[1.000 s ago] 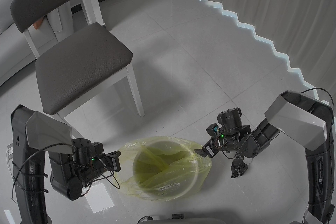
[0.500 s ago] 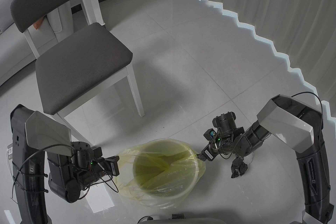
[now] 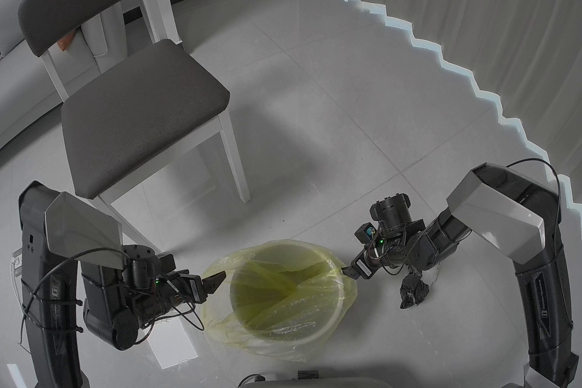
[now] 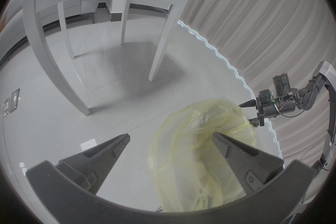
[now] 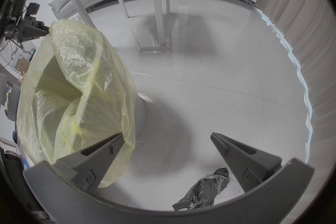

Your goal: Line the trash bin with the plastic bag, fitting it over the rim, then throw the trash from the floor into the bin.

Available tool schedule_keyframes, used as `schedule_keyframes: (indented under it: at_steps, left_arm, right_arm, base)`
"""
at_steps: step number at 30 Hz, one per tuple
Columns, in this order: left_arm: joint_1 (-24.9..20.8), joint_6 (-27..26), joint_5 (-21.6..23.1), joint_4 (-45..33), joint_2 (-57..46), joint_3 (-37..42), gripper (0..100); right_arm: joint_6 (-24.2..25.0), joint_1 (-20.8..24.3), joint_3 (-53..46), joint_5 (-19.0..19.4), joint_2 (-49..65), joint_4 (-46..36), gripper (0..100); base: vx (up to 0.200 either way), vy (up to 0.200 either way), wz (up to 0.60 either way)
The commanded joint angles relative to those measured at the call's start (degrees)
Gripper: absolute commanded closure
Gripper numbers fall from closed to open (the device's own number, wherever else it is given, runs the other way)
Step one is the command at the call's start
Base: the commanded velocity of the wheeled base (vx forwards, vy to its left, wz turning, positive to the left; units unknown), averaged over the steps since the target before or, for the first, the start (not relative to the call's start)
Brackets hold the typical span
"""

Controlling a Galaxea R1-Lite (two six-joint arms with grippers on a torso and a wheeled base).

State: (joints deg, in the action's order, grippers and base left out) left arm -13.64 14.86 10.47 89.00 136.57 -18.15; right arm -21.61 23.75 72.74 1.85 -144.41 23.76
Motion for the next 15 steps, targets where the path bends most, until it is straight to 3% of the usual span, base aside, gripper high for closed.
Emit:
schedule_keyframes:
  at_steps: [1,6,8,15]
  left_arm:
    - [2.22,-0.45,-0.19,1.0,-1.66,2.42,0]
    - [3.97,-6.33,-0.28,1.0,0.63,8.75,0]
    - [4.76,-10.99,-0.19,1.0,2.21,10.33,0]
    - [1.78,-13.01,-0.98,1.0,6.69,3.03,0]
  right_arm:
    - [-0.1,-0.37,-1.02,-0.01,1.41,0.06,0]
    - [-0.1,-0.63,-2.52,-0.01,2.64,0.23,0]
    - [-0.1,-1.07,-2.52,0.08,3.08,0.32,0]
    - [-0.1,-0.98,-2.96,0.08,3.35,0.32,0]
  base:
    - [0.0,0.0,0.0]
    - [0.0,0.0,0.0]
    - [0.0,0.0,0.0]
    - [0.0,0.0,0.0]
